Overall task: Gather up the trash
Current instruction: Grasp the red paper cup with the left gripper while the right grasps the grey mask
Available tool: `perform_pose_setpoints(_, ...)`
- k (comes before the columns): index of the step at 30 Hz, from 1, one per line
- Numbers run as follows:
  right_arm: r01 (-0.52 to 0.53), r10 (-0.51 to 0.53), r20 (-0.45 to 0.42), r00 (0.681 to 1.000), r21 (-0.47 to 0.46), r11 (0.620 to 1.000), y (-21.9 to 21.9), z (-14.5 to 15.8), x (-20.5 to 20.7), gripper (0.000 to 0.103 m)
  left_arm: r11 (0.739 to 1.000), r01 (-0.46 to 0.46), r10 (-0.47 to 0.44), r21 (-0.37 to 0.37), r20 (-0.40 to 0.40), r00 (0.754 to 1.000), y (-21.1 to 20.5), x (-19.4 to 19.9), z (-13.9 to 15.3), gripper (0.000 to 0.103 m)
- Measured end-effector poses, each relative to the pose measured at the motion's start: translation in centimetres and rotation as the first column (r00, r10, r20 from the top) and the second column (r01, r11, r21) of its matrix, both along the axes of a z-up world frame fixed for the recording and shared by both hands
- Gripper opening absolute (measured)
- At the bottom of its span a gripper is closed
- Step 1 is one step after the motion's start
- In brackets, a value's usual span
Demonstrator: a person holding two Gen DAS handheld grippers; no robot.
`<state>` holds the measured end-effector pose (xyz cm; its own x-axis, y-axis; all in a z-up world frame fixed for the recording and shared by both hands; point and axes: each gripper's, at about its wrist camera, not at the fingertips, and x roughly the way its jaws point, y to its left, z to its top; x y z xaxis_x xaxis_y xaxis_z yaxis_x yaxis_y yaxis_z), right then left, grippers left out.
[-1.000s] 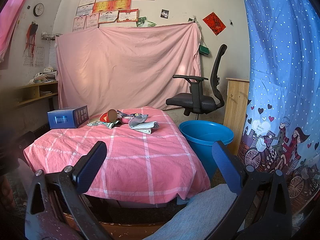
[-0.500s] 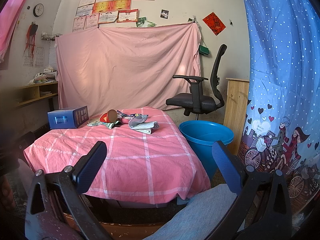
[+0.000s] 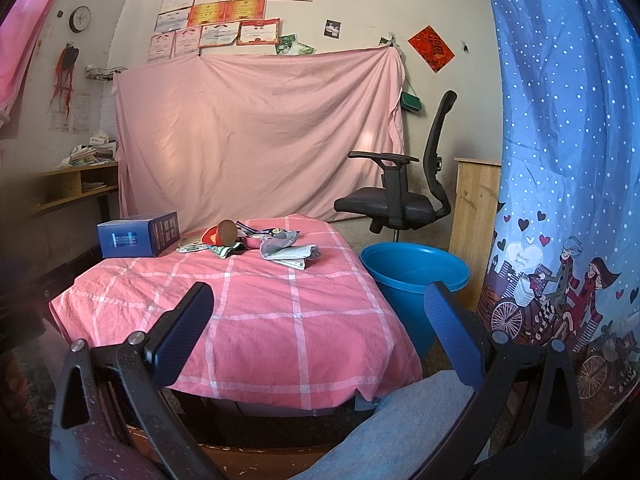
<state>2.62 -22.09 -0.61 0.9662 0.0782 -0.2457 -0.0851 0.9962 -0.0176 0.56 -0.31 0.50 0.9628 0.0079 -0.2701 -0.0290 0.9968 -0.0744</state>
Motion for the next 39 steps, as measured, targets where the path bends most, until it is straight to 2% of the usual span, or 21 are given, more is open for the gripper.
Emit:
perform_pose_setpoints(10,-0.083,0.082,0.071,0.994,0.006,0.997,0.5,2.2,3.3,0.103,0.999,-0.031,0.032,-0.009,0.050,0.998,0.3,3.9,2.7,0.101)
perform_pose_setpoints(15,-0.120,0.119,0.127,0.985,0.001,0.993,0.9,3.4,7.3,0.103,0.998,-0.056,0.057,-0.008,0.071,0.996,0.5,7.6,3.3,0.101)
perform_pose_setpoints(22,-0.147,0.145,0.147,0.978,0.005,0.989,0.9,3.5,13.6,0.103,0.997,-0.074,0.075,-0.011,0.053,0.996,0.7,13.7,2.9,0.101)
perform_pose_setpoints(26,-0.168,0.167,0.119,0.979,0.001,0.986,1.3,2.8,17.0,0.103,0.998,-0.064,0.064,-0.001,0.029,0.998,0.6,17.4,1.9,0.101)
perform_pose_setpoints(32,-0.209,0.210,0.038,0.977,-0.012,0.978,2.2,1.1,22.0,0.103,1.000,-0.030,0.030,0.002,-0.057,0.998,0.6,22.8,-0.4,0.101)
perform_pose_setpoints(39,-0.283,0.281,-0.134,0.950,0.005,0.959,3.0,-1.5,27.4,0.103,0.999,0.036,-0.035,0.003,-0.145,0.989,0.2,28.3,-2.5,0.100)
